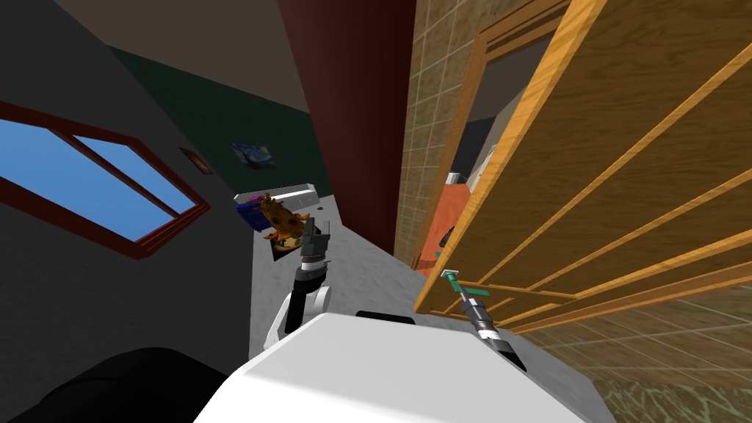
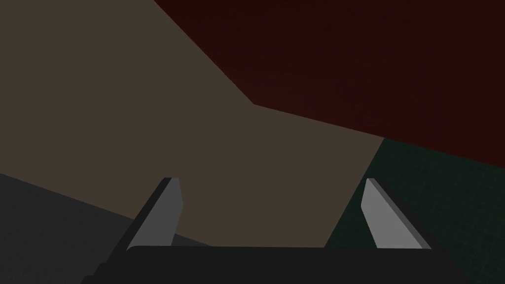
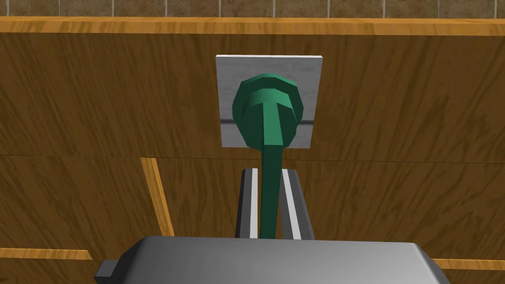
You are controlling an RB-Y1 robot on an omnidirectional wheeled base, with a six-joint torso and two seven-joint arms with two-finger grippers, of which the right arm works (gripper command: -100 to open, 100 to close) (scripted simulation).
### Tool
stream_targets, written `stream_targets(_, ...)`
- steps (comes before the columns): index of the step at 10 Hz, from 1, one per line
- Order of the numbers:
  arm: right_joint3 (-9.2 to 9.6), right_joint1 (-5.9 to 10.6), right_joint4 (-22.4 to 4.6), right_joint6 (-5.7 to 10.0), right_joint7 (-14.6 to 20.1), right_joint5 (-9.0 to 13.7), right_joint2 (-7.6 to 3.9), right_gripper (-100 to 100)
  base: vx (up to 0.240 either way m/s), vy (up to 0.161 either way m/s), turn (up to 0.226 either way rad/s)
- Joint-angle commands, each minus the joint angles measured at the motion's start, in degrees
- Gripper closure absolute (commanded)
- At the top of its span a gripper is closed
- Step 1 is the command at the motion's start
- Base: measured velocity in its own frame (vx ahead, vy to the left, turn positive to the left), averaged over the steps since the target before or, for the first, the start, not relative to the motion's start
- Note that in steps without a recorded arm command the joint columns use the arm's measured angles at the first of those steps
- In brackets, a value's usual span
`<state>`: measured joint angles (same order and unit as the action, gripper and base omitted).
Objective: Pull the door open
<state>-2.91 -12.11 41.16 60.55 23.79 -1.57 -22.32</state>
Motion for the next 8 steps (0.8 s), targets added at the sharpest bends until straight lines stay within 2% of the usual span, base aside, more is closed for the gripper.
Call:
stream_targets(1,0.01,-0.08,0.0,0.05,0.0,0.0,0.01,100,-0.01,-0.002,-0.006)
stream_targets(2,0.01,-0.08,0.0,0.05,0.0,0.0,0.01,100,0.0,0.0,0.0)
stream_targets(3,0.6,-1.17,-0.2,1.73,0.5,-0.6,-0.52,100,-0.103,-0.046,0.114)
stream_targets(4,0.77,-1.49,-0.2,2.27,0.7,-0.8,-0.67,100,-0.15,-0.072,0.113)
stream_targets(7,1.95,-3.74,-0.4,6.04,1.8,-1.9,-1.74,100,-0.21,-0.094,0.114)
stream_targets(8,2.14,-4.1,-0.4,6.65,2.0,-2.1,-1.91,100,-0.157,-0.086,0.053)
